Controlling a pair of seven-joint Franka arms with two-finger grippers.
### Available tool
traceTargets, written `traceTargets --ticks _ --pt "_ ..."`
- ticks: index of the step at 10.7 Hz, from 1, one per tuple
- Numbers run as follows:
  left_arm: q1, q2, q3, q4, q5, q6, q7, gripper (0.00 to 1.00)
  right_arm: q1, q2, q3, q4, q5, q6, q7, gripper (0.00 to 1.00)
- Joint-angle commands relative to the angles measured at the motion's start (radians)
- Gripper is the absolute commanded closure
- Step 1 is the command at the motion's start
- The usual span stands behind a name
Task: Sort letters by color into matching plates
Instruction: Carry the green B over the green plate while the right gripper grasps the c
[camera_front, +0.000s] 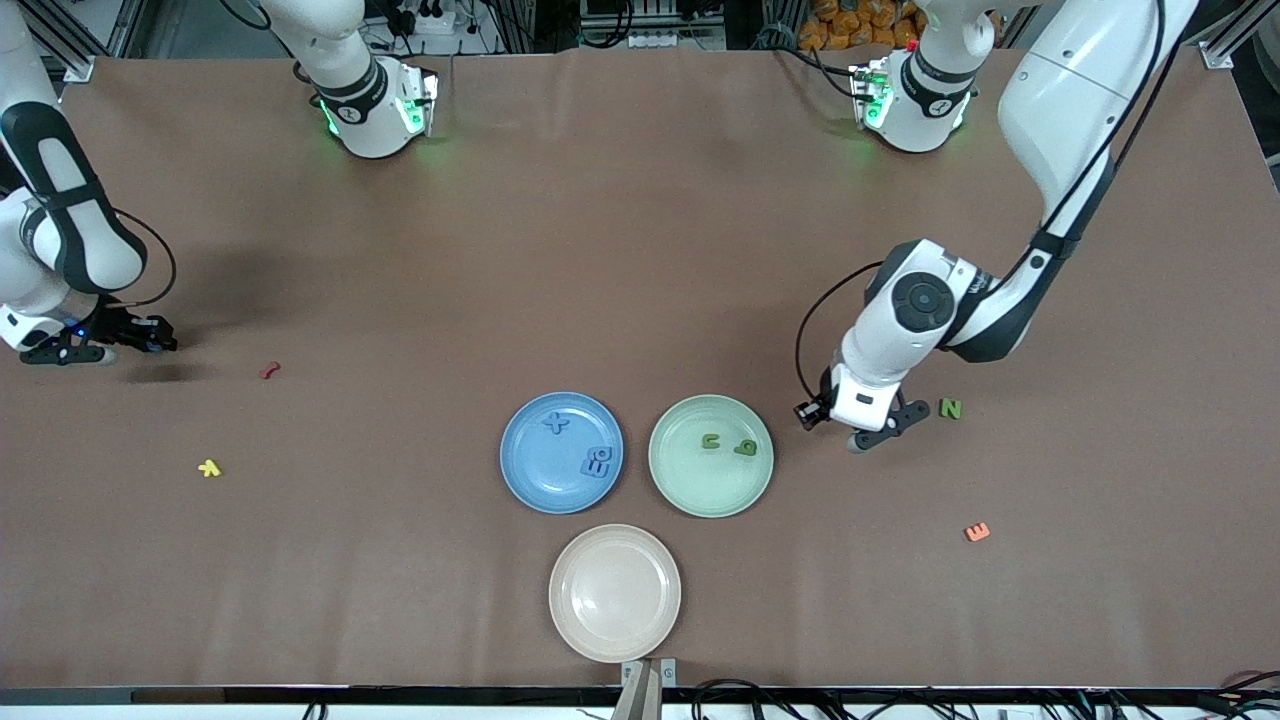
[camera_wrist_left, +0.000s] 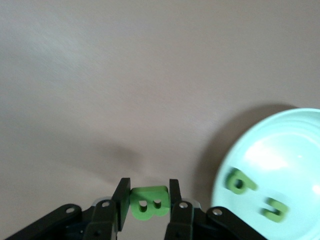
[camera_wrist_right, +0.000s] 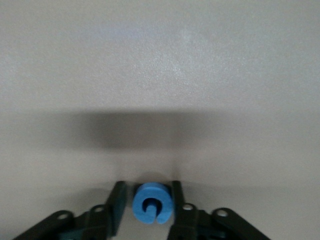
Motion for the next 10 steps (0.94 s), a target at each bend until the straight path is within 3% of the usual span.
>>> traceTargets --ticks 1,3,5,7,10 --pt "-0.06 0.038 0.004 0.084 0.012 0.001 -0.139 1.0 -0.051 -0.019 0.045 -0.019 -0.004 -0.003 -0.008 0.75" --pt "-0.097 0.056 0.006 0.124 0.013 0.001 -0.219 1.0 -0.051 -0.019 0.045 -0.019 -0.004 -0.003 -0.008 0.87" --pt "-0.148 0.09 0.015 0.184 0.019 0.001 -0.309 1.0 -0.051 -0.024 0.085 -0.004 -0.006 -0.032 -0.006 0.89" --pt "-0.238 0.107 0.085 0.225 0.019 0.001 -0.377 1.0 -0.039 -0.039 0.135 0.077 -0.004 -0.194 0.003 0.91" --pt "-0.364 0.136 0.206 0.277 0.015 0.001 -0.452 1.0 0.051 -0.045 0.136 0.167 -0.003 -0.284 0.03 0.91"
